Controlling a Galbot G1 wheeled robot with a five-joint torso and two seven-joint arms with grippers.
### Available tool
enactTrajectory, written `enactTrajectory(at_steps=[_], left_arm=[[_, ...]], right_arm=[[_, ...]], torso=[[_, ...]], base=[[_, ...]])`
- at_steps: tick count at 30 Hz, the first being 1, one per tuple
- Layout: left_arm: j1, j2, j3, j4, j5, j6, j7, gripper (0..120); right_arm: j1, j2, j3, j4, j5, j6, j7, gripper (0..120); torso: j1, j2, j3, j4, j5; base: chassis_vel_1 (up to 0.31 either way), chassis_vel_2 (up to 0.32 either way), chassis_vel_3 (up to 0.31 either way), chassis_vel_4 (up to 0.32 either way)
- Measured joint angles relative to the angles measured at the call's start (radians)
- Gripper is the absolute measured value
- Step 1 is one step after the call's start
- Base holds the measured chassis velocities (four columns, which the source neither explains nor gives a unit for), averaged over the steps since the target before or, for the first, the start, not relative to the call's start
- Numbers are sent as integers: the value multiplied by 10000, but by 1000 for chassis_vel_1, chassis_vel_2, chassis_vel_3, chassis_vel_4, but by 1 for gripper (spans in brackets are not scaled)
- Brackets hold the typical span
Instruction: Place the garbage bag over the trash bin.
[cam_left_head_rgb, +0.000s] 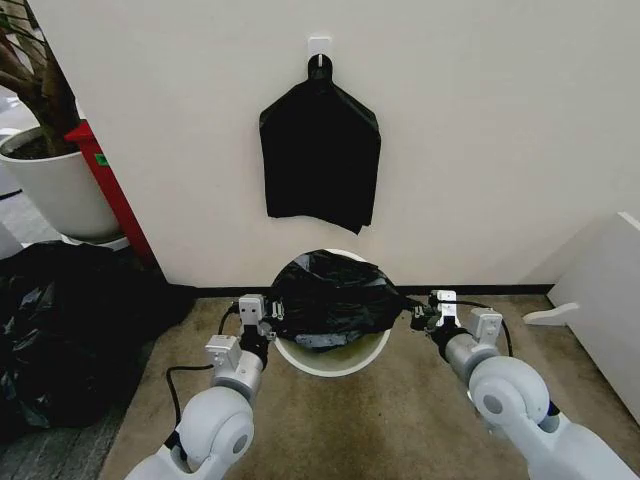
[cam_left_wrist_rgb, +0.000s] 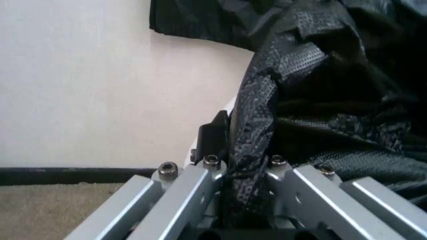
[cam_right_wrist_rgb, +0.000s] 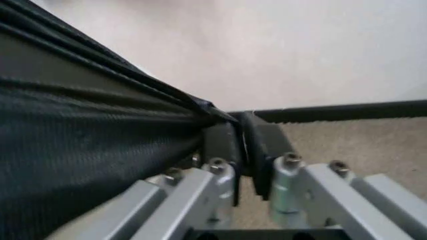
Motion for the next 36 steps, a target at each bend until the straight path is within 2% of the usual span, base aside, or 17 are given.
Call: enactTrajectory(at_steps=[1,7,10,13,16,19,23,27,29,32,36], left_arm=[[0,0,0,0,0,0,0,2],[-363,-168,37,506,-64,151,-292,2],[-454,-182,46,578,-128,218,-382,2],[-551,-188,54,616,-241,371,-544,2],[-558,-179,53,613,-272,400,-571,2],[-517,-116,38,531,-297,463,-593,2],[-434,-46,12,448,-323,483,-607,2],[-305,8,-8,223,-371,483,-608,2],[-268,39,-30,127,-379,482,-608,2],[-263,67,-52,102,-389,476,-608,2],[-266,93,-69,107,-411,462,-608,2]], right_arm=[[0,0,0,0,0,0,0,4],[-1000,-91,780,1897,-89,-67,665,31],[-1327,-108,959,2494,-82,-106,791,38],[-1767,-145,1058,3346,-146,-145,1129,54],[-1905,-157,1060,3498,-220,-182,1232,59],[-1890,-192,1175,3556,-698,-144,1120,71],[-1357,-373,1301,3248,-425,-221,1065,89],[-643,-515,1308,2239,295,-360,1028,98],[-372,-510,1220,1831,521,-385,1056,100],[-304,-490,1203,1874,685,-396,1117,100],[-572,-616,1258,2806,1123,-586,1376,100]], torso=[[0,0,0,0,0],[0,0,-1,-2,-4],[0,0,-1,-3,-4],[0,0,-1,-1,-3],[0,0,-1,-3,-4],[0,0,-1,-3,0],[0,0,-1,-1,-4],[0,0,0,0,-1],[0,0,1,0,3],[0,0,0,1,2],[0,0,0,-1,-3]], base=[[0,0,0,0],[0,0,0,0],[0,0,0,0],[0,0,0,0],[0,0,0,0],[0,0,0,0],[0,0,0,0],[0,0,0,0],[0,0,0,0],[0,0,0,0],[0,0,0,0]])
